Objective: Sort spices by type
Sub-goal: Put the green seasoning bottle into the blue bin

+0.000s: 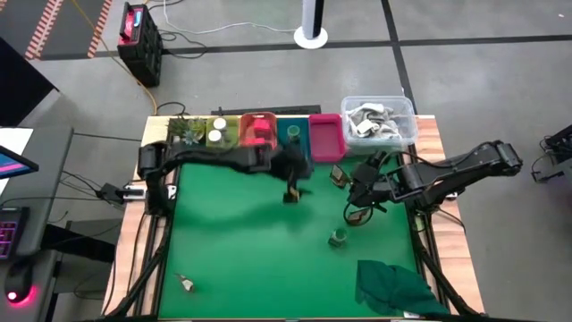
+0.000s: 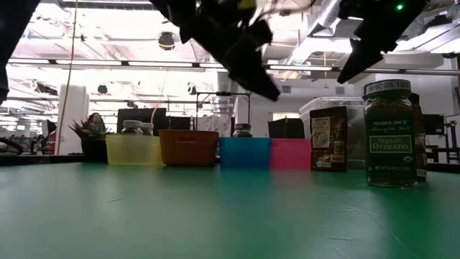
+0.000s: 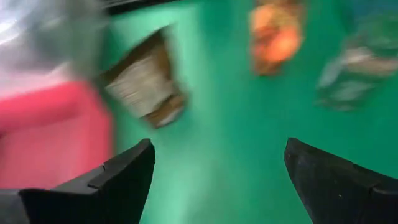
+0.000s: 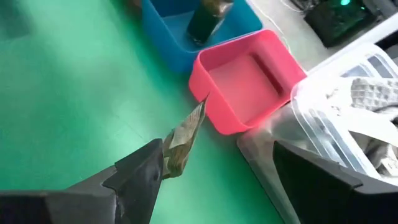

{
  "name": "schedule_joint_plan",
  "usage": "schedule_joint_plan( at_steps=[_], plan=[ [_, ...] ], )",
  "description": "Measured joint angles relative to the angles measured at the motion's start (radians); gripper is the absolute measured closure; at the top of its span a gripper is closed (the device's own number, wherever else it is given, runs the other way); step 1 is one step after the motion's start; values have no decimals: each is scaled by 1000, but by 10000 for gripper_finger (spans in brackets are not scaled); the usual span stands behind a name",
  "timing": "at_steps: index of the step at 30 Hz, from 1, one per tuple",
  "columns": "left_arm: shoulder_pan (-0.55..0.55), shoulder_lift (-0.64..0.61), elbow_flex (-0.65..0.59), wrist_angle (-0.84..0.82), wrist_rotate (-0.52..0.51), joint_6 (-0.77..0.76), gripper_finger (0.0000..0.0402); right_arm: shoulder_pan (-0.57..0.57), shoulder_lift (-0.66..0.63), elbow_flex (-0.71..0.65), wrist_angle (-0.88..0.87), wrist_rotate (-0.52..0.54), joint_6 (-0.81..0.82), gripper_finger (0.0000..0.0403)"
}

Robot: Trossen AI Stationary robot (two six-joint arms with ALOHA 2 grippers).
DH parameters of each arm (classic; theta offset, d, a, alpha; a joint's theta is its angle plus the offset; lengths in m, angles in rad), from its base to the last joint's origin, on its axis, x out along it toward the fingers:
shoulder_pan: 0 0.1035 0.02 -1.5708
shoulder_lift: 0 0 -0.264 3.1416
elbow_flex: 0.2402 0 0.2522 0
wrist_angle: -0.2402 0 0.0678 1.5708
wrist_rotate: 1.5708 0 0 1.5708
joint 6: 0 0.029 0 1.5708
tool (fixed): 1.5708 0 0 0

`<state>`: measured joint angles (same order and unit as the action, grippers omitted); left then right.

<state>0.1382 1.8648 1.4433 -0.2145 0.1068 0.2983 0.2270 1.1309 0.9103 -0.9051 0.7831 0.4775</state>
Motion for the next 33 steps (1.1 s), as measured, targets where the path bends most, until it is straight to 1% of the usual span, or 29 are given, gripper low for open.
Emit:
schedule_joint_plan(
  at_steps=[4, 6, 9, 12, 17, 19, 22, 25, 28, 30, 32, 33],
  plan=[
    [-123, 1, -9, 51, -58, -4, 59, 7, -27, -32, 39, 46, 3, 82],
    [-171, 1, -9, 96, -86, -10, 58, -2, -64, -80, 96, 63, -18, 88],
    [-219, 1, -9, 167, -100, -41, 58, -27, -142, -153, 188, 60, -56, 98],
    [-244, 1, -9, 214, -98, -82, 58, -45, -242, -217, 279, 56, -103, 102],
    [-249, 2, -9, 277, -85, -168, 58, -52, -418, -343, 501, 26, -244, 103],
    [-249, 2, -9, 302, -85, -174, 58, -62, -481, -392, 584, -2, -305, 103],
    [-249, 2, -9, 310, -83, -184, 58, -87, -544, -432, 651, -77, -346, 103],
    [-256, 2, -9, 292, -85, -177, 58, -101, -572, -444, 652, -176, -352, 103],
    [-268, -21, -9, 233, -133, -154, 58, -82, -578, -443, 708, -277, -353, 103],
    [-277, -54, -9, 195, -201, -115, 58, -50, -566, -423, 729, -293, -354, 103],
    [-281, -88, -8, 148, -262, -82, 58, -11, -520, -397, 728, -289, -347, 103],
    [-282, -103, -15, 137, -275, -79, 59, 7, -492, -381, 729, -283, -347, 103]
  ],
)
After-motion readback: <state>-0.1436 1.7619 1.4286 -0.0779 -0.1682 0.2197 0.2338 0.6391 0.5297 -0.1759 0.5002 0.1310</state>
